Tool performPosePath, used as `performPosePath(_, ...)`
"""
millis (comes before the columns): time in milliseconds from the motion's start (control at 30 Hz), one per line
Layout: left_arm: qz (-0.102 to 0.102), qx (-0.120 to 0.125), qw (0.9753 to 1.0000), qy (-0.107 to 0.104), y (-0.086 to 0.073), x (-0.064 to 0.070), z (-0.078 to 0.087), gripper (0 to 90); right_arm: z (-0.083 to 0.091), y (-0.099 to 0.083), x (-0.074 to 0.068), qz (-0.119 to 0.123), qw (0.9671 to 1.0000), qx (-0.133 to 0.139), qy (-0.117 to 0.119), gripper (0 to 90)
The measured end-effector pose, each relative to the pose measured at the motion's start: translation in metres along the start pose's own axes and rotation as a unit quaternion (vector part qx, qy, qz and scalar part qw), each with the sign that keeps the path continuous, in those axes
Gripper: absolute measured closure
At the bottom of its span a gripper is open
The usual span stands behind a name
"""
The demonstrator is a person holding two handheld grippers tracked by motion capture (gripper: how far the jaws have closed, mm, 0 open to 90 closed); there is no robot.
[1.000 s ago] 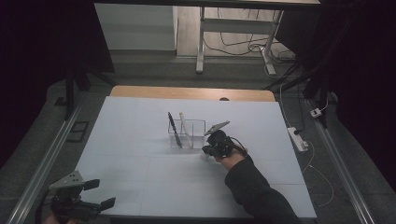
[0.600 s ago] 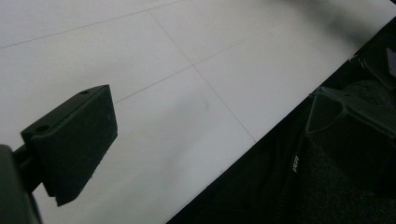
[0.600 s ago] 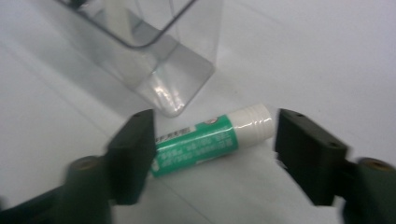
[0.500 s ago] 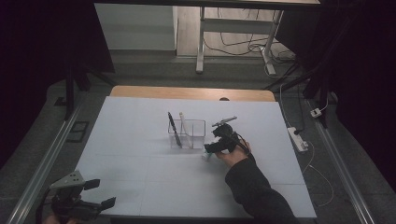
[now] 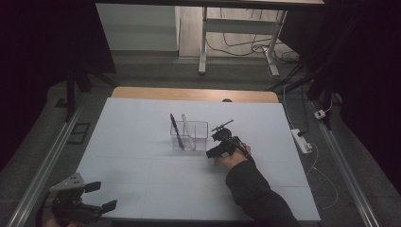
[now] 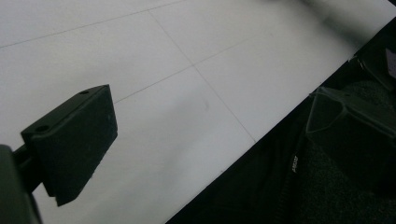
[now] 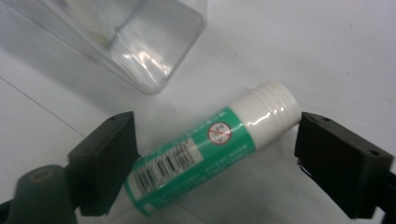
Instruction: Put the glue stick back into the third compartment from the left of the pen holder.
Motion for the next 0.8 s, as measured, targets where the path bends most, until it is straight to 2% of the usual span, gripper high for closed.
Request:
performPosePath(67, 0.0, 0.0, 1.0, 0.0, 0.0, 0.0001, 0.0, 2.0, -0.0002, -0.0027, 0.0018, 0.002, 1.0, -0.007, -0.002, 20.2)
performPosePath(133, 0.0, 0.0, 1.0, 0.0, 0.0, 0.0001, 0.0, 2.0, -0.0001, -0.0052, 0.0016, -0.003, 0.9998, -0.014, 0.01, 32.3)
performPosePath(233, 0.0, 0.0, 1.0, 0.0, 0.0, 0.0, 0.0, 2.0, 0.003, -0.0065, 0.0033, 0.014, 0.9996, -0.024, 0.004, 44.8)
performPosePath(367, 0.0, 0.0, 1.0, 0.0, 0.0, 0.0, 0.0, 2.0, 0.0056, -0.0067, 0.0065, 0.017, 0.9994, -0.03, 0.008, 60.6)
performPosePath(467, 0.0, 0.0, 1.0, 0.0, 0.0, 0.0, 0.0, 2.0, 0.0072, -0.0075, 0.009, 0.02, 0.999, -0.037, 0.013, 65.6)
performPosePath(667, 0.0, 0.0, 1.0, 0.0, 0.0, 0.0, 0.0001, 2.0, 0.0085, -0.0084, 0.0094, 0.023, 0.9987, -0.042, 0.015, 66.5)
performPosePath(800, -0.001, 0.0, 1.0, 0.0, 0.0, 0.0001, 0.0, 2.0, 0.0098, -0.0076, 0.0105, 0.022, 0.9991, -0.03, 0.017, 66.6)
Point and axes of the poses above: each handheld gripper's, and its own axes: z roughly backward along the jaws, y roughly out of its top, x roughly to its right, the point moved 9 cm from there along -z, roughly forward along the jaws, and after that the axes turned 8 degrees about x, right-handed, at the moved point
